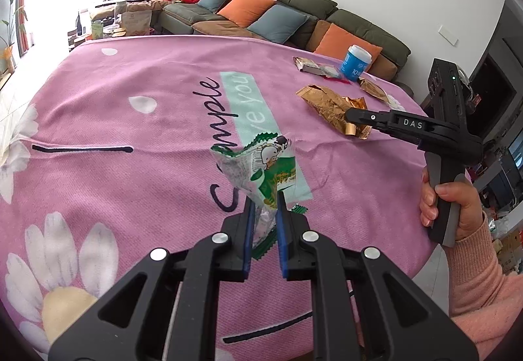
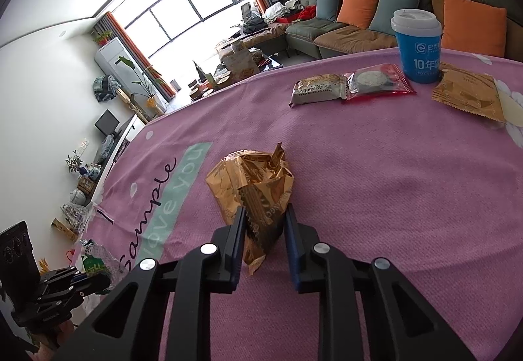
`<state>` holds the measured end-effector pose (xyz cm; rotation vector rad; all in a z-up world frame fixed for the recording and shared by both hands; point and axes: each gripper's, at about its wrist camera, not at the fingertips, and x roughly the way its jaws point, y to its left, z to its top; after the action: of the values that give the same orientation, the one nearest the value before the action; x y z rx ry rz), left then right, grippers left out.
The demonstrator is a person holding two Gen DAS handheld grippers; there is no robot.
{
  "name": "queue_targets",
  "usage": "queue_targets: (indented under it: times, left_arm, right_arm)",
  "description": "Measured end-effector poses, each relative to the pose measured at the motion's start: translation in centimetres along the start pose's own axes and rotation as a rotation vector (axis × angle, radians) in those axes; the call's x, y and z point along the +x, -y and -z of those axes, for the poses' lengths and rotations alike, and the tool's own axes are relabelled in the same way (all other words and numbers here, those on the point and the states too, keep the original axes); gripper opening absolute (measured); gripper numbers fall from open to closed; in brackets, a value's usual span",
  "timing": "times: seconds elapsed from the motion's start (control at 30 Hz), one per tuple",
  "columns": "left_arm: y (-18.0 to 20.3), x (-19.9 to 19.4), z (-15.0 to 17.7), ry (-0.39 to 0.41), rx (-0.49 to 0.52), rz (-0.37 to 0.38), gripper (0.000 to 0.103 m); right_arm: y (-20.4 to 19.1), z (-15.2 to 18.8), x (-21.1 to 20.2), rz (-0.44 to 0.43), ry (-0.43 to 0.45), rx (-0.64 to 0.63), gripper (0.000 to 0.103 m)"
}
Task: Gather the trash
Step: 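Grasp the gold foil snack bag with the right tool, then lift the candy wrapper and gold bag off the table with both tools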
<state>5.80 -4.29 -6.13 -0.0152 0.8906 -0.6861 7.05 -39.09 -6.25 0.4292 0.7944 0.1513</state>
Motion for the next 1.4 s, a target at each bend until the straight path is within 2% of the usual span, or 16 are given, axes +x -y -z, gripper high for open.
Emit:
queue_targets:
  times: [0.37, 0.77, 1.4]
  left_arm:
    - [-1.0, -1.5, 0.8, 0.023, -0.017, -0.041, 0.013]
    - [-2.4, -3.7, 1.7, 0.053, -0.053, -0.072, 0.013]
    - [-5.2, -6.9, 3.1, 0.098, -0.127, -0.125, 0.013]
  right_arm:
    - [-3.0, 0.7, -0.3, -0.087, 0.008, -0.051, 0.021]
    - [-7.4, 2.1, 0.4, -0.198, -0.029, -0.126, 0.021]
    - [-12.7, 3.4, 1.8, -0.306, -0.069, -0.189, 0.021]
